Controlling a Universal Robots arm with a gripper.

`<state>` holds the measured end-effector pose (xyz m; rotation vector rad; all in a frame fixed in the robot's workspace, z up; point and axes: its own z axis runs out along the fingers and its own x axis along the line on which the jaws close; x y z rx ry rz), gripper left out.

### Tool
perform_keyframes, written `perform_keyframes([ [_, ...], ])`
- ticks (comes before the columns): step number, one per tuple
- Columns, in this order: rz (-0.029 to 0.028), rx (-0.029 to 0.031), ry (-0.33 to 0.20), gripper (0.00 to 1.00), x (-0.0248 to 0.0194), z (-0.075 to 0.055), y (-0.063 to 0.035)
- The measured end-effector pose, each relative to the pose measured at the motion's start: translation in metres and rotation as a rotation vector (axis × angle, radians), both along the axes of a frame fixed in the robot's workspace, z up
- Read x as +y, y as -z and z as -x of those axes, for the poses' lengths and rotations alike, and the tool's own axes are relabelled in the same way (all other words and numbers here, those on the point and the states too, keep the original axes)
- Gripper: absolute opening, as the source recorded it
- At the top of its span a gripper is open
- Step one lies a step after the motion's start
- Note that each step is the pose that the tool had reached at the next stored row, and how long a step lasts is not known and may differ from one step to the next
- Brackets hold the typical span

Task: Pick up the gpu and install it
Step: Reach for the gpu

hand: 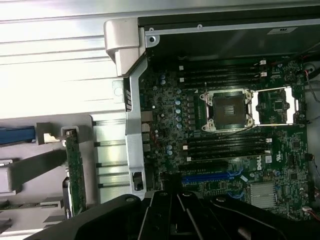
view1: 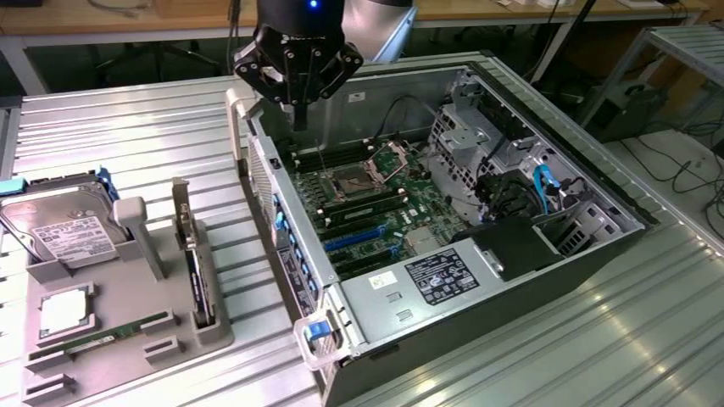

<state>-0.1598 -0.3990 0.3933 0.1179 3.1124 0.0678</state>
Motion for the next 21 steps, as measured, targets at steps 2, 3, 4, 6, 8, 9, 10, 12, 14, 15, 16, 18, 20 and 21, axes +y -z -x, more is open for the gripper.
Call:
perform_keyframes([
  [2,0.0001,0.0001,0.000,0.11,0.0000,0.002,0.0000],
  [3,0.0001,0.0001,0.000,0.11,0.0000,0.003,0.0000],
  [4,0.0001,0.0001,0.000,0.11,0.0000,0.004,-0.0001],
  [6,0.0000,0.0000,0.000,0.11,0.0000,0.005,0.0000],
  [8,0.0001,0.0001,0.000,0.11,0.0000,0.007,0.0000],
  [9,0.0001,0.0001,0.000,0.11,0.0000,0.007,-0.0001],
  [10,0.0001,0.0001,0.000,0.11,0.0000,0.008,0.0000],
  [12,0.0001,0.0001,0.000,0.11,0.0000,0.010,-0.0001],
  [14,0.0000,0.0000,0.000,0.11,0.0000,0.011,0.0000],
  [15,0.0001,0.0001,0.000,0.11,0.0000,0.012,0.0000],
  [16,0.0001,0.0001,0.000,0.11,0.0000,0.013,-0.0001],
  [18,0.0001,0.0001,0.000,0.11,0.0000,0.015,-0.0001],
  [20,0.0001,0.0001,0.000,0.11,0.0000,0.016,-0.0001],
  [21,0.0001,0.0001,0.000,0.11,0.0000,0.017,-0.0001],
])
